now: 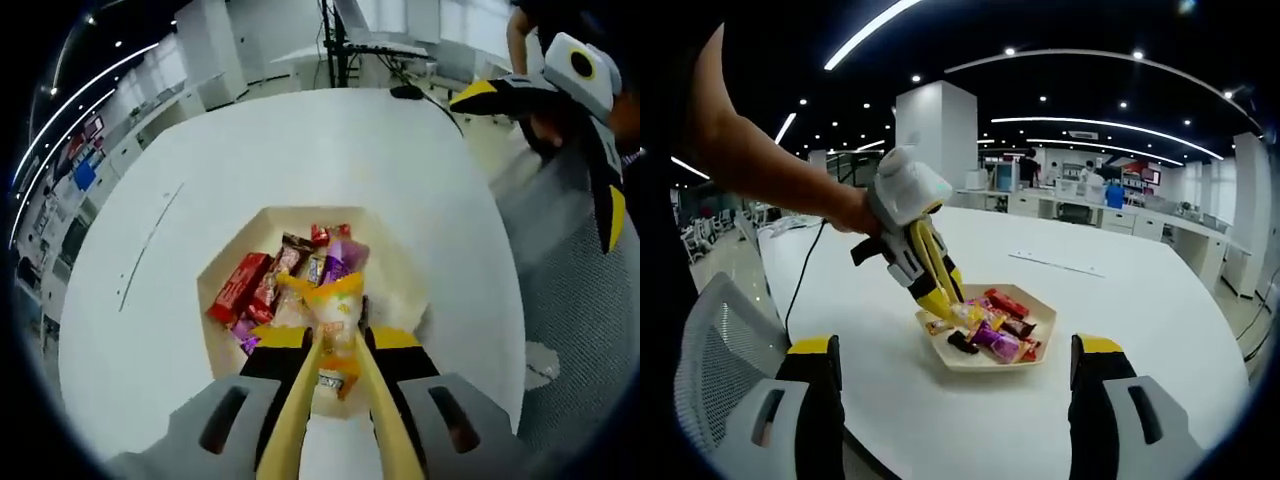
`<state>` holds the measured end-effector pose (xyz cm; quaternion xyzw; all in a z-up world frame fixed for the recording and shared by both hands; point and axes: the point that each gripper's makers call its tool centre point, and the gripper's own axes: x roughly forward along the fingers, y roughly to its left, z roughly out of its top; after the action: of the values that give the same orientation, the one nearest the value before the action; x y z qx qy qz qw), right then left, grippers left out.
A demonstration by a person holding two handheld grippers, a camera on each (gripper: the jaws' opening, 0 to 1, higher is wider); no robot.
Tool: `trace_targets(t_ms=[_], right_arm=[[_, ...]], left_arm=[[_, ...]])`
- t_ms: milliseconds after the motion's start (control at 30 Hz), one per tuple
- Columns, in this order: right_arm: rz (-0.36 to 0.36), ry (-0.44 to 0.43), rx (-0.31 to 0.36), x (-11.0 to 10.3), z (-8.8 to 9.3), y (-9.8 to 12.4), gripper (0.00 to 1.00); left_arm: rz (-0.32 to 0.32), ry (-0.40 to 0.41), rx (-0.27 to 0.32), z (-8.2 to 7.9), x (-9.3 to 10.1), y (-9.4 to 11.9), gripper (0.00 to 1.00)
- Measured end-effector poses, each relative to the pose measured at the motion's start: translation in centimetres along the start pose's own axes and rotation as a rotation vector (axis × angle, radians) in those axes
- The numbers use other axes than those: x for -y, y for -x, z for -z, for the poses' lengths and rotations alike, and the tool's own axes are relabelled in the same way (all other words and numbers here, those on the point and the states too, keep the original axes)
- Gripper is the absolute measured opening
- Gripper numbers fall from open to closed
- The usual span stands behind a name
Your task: Place the target food into the container with the food tongs after gripping and lifting it, then release it inside without dropping or visibly crushing the food.
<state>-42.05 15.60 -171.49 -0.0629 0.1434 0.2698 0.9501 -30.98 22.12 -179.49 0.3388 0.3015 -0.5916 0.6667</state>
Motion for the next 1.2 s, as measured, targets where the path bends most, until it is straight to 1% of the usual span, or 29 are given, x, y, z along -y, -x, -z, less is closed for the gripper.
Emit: trace_targets(t_ms=[67,133,167,267,300,367,400,533,567,667,767,800,833,867,933,1000,1033,1100,1167,1200], right_arm=[[0.0,-0.002,0.0,0.0,0.0,0.0,0.94],[-0.001,-0.001,0.0,0.0,0.0,0.0,0.94],[-0.002,-0.001,0.0,0.0,0.0,0.0,0.94],[-0.004,-0.001,-0.003,-0.1,0.1,0.0,0.94],[-0.004,0.001,-0.004,-0.1,0.1,0.0,0.94],[-0.006,0.001,-0.008,-0.1,0.2,-0.1,0.94],[-0.007,0.002,-0.009,-0.1,0.2,-0.1,0.94],[-0.009,0.002,-0.011,-0.2,0.2,-0.1,0.94],[-0.009,0.004,-0.011,-0.2,0.2,-0.1,0.94],[-0.014,0.005,-0.014,-0.2,0.3,-0.1,0.94],[-0.017,0.007,-0.014,-0.3,0.3,-0.1,0.94],[-0.016,0.01,-0.015,-0.3,0.3,-0.1,0.94],[-0.016,0.011,-0.016,-0.3,0.3,-0.1,0.94],[-0.018,0.01,-0.015,-0.4,0.3,-0.1,0.94],[-0.018,0.011,-0.017,-0.3,0.3,-0.1,0.94],[-0.022,0.01,-0.017,-0.4,0.3,-0.2,0.95],[-0.023,0.012,-0.019,-0.4,0.4,-0.2,0.94],[-0.025,0.015,-0.021,-0.5,0.4,-0.2,0.95],[-0.028,0.014,-0.017,-0.5,0.4,-0.2,0.95],[-0.027,0.014,-0.02,-0.5,0.4,-0.2,0.95]], left_arm=[[0.015,0.012,-0.022,0.6,0.3,-0.1,0.22],[0.012,-0.016,-0.014,0.8,0.3,0.0,0.22],[0.02,0.006,-0.014,1.0,0.4,0.1,0.23],[0.009,-0.004,0.016,0.7,0.1,0.5,0.24],[0.028,0.016,0.036,0.5,0.3,0.7,0.24],[0.011,0.019,0.06,0.1,0.0,1.2,0.24],[0.016,0.037,0.081,-0.2,-0.1,1.5,0.24],[-0.016,0.073,0.146,-1.0,-1.2,2.9,0.25],[-0.027,0.087,0.173,-1.4,-1.5,3.5,0.25],[-0.043,0.102,0.22,-1.7,-2.0,5.0,0.25],[-0.044,0.113,0.285,-2.2,-2.1,6.7,0.25],[-0.026,0.106,0.324,-2.6,-1.8,7.4,0.25],[-0.023,0.107,0.342,-2.7,-1.6,7.9,0.25],[-0.027,0.112,0.34,-2.5,-1.6,8.2,0.25],[-0.028,0.092,0.38,-2.7,-1.4,9.1,0.26],[-0.021,0.11,0.399,-2.6,-1.0,9.9,0.26],[-0.024,0.102,0.418,-2.7,-0.9,10.2,0.26],[-0.029,0.106,0.437,-2.6,-0.7,10.8,0.26],[-0.058,0.116,0.443,-2.2,-0.7,11.1,0.25],[-0.057,0.124,0.457,-2.2,-0.4,11.3,0.25]])
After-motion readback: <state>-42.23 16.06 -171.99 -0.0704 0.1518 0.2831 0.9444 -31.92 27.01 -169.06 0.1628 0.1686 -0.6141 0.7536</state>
